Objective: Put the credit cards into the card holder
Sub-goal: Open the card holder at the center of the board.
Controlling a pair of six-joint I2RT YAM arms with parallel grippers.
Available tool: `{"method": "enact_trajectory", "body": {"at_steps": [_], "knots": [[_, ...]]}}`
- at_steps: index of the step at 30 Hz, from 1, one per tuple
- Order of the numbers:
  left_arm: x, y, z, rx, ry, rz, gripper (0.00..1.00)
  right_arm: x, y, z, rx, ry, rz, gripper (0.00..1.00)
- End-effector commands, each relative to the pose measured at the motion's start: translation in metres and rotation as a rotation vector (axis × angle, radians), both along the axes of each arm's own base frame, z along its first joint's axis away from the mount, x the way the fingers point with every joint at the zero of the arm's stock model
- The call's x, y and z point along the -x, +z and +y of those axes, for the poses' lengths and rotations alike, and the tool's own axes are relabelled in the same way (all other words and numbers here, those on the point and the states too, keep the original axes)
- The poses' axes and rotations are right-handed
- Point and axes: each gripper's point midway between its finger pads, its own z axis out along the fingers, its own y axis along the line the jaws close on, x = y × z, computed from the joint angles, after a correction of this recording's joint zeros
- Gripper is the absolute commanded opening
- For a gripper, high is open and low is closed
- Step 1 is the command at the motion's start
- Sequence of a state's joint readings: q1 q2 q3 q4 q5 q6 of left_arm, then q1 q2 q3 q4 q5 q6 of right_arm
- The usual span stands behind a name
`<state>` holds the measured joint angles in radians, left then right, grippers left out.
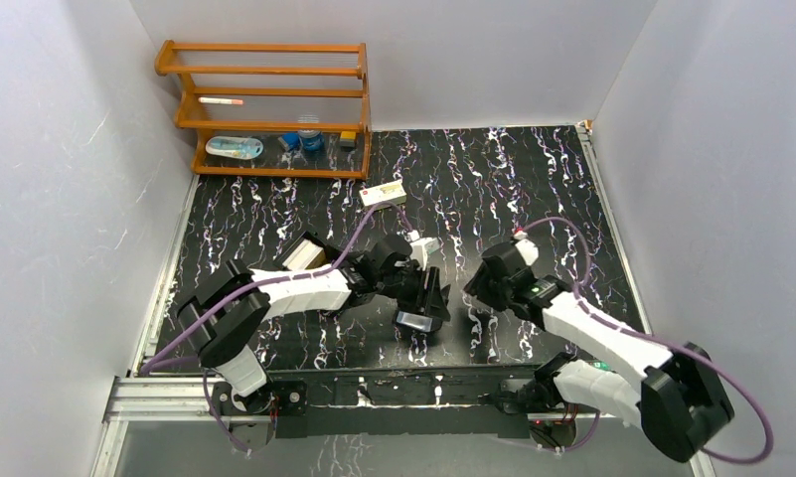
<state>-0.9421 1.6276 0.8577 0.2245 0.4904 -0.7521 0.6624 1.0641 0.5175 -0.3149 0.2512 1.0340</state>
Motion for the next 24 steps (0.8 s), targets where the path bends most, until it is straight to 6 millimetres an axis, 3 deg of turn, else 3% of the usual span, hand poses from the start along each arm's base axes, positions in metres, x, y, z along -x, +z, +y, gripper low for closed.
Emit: {"method": "enact_trajectory", "body": {"at_steps": [1,6,11,15,19,24], "knots": [[-0.001,0.003,-0.017,0.017,-0.032,-0.029,0.42,-0.015,0.031,-0.046,0.125,-0.075,-0.084,0.51],[0.002,-0.008,-0.022,-0.021,-0.036,-0.038,0.41,-0.024,0.07,-0.049,0.109,-0.057,-0.14,0.52],[-0.007,0.007,-0.012,-0.046,0.007,-0.112,0.41,-0.016,0.098,-0.012,-0.078,0.077,-0.172,0.5],[-0.012,0.019,0.0,-0.067,0.054,-0.159,0.39,-0.002,0.117,0.025,-0.299,0.168,-0.158,0.39],[-0.008,0.015,0.005,-0.057,0.067,-0.152,0.32,0.01,0.119,0.056,-0.435,0.225,-0.129,0.31],[-0.001,0.004,0.006,-0.057,0.059,-0.108,0.23,0.017,0.097,0.077,-0.387,0.255,-0.074,0.28]]}}
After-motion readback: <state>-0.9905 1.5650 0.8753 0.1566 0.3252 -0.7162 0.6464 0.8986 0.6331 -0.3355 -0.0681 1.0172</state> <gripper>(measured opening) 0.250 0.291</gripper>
